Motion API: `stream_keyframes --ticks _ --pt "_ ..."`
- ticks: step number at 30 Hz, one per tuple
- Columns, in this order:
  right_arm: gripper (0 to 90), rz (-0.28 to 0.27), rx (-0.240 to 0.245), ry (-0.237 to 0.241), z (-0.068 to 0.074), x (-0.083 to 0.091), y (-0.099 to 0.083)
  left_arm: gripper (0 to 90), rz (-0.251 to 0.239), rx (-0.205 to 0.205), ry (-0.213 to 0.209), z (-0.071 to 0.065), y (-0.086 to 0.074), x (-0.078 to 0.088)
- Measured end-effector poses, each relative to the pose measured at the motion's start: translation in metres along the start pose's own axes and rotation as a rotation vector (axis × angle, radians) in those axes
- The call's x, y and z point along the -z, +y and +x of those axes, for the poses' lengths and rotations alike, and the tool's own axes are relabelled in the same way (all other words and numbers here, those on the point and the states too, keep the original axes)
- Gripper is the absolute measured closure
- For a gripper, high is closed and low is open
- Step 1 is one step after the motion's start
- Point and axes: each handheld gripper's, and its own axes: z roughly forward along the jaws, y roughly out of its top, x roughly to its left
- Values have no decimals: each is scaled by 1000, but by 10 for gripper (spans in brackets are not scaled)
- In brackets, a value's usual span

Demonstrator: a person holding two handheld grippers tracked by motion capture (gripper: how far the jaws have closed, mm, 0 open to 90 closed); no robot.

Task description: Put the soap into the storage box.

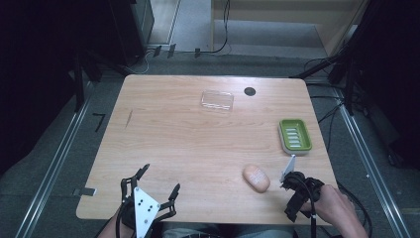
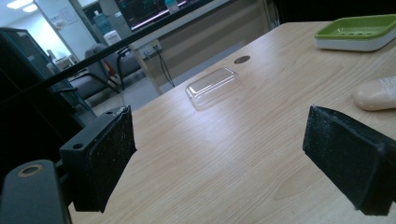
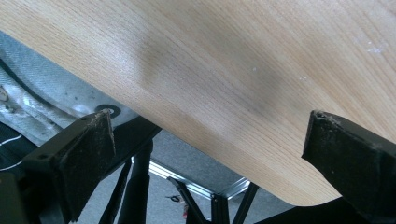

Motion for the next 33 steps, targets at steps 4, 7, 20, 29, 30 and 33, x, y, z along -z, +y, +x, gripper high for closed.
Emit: stream_keyframes --ticks 4,7,20,29,30,33 --pt "22 2 8 -1 1 1 0 99 5 10 -8 0 1 -1" --pt "22 11 8 0 4 2 2 99 -6 6 -5 0 0 1" --pt "21 25 25 -7 2 11 11 99 4 9 -3 0 1 1" --pt "19 18 50 -22 6 20 22 99 -1 6 -4 0 1 1" --pt "18 17 49 -21 7 21 23 99 -1 7 -3 0 1 1" --pt "17 14 55 -25 9 24 28 99 -1 8 -2 0 1 1"
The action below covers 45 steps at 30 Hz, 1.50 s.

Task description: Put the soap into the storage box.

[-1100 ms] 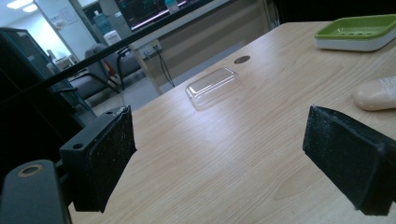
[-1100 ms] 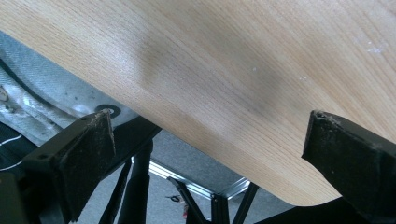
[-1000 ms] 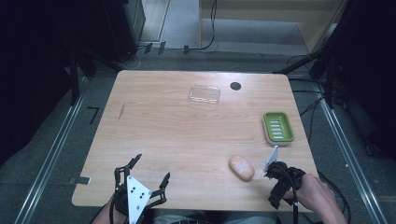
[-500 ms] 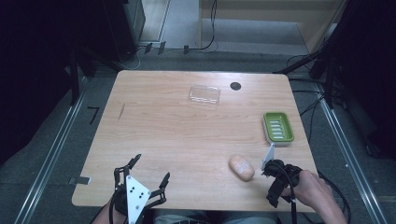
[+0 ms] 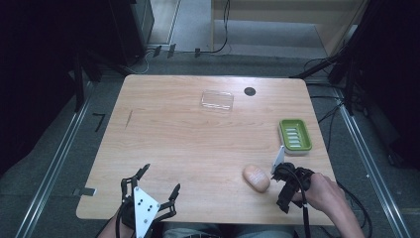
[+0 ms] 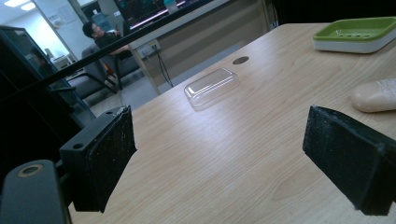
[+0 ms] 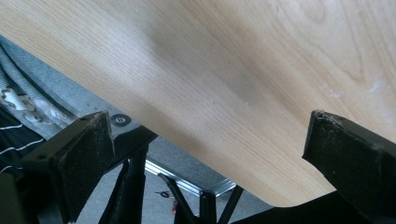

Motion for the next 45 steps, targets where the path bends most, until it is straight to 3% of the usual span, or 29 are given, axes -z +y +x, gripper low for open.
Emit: stream_keyframes --ticks 19,45 --pt "14 -32 36 -12 8 20 32 99 1 1 0 0 0 0" --pt "8 -87 92 -7 20 34 73 99 1 -1 -4 0 0 0"
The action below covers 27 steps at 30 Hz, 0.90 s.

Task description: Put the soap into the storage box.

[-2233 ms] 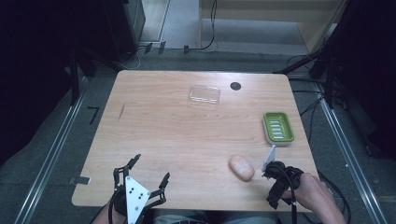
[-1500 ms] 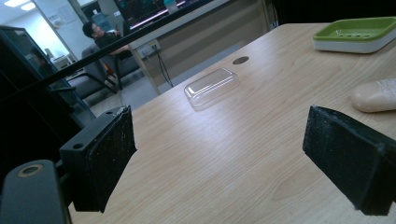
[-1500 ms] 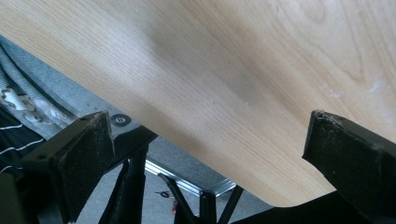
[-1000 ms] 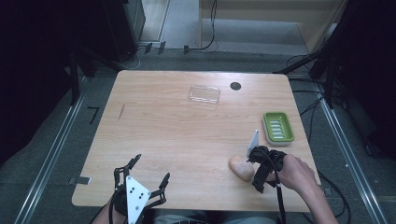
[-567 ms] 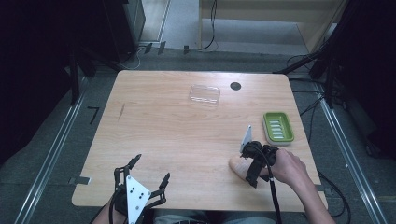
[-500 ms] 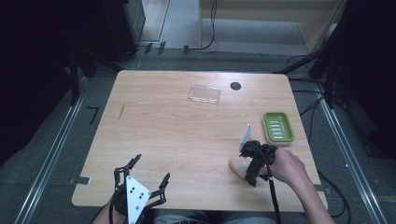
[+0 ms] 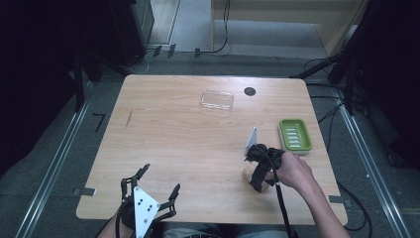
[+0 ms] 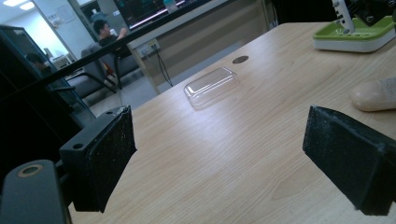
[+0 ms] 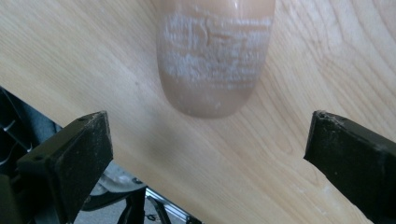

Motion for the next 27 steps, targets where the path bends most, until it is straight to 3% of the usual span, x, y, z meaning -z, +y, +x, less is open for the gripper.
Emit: stream_keyframes --ticks 12,27 --pt "0 -35 -20 27 -2 -10 14 99 0 0 2 0 0 0" --pt "4 7 -15 25 1 -29 34 99 -1 -2 2 0 0 1"
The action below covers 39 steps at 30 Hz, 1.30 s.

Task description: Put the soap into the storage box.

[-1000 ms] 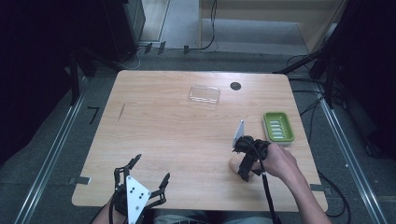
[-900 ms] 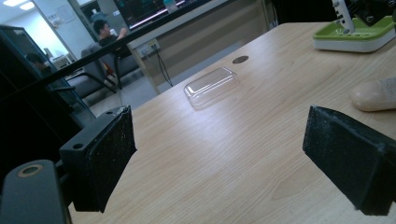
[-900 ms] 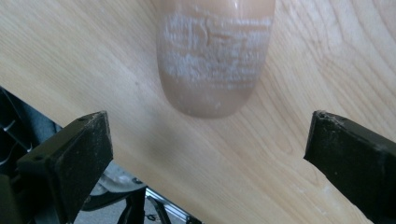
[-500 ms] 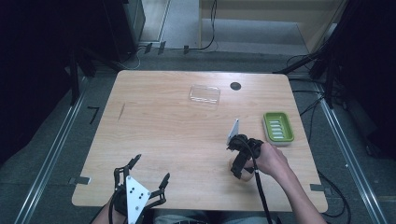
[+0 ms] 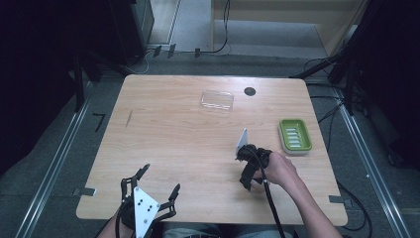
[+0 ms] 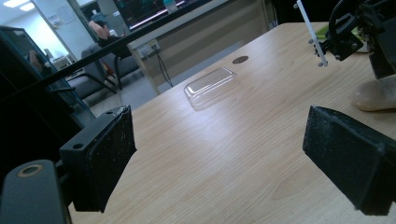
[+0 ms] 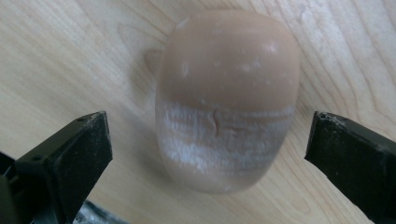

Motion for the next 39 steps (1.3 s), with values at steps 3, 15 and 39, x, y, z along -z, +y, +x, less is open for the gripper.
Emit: stream_keyframes --ticks 3,15,39 --pt "21 5 -8 -6 0 -4 2 99 1 -2 0 0 0 0" --pt "114 -1 -16 -39 -1 -6 3 99 -3 -1 0 0 0 0" --pt "331 -82 -34 -76 -4 -2 -4 99 -8 3 5 0 0 1"
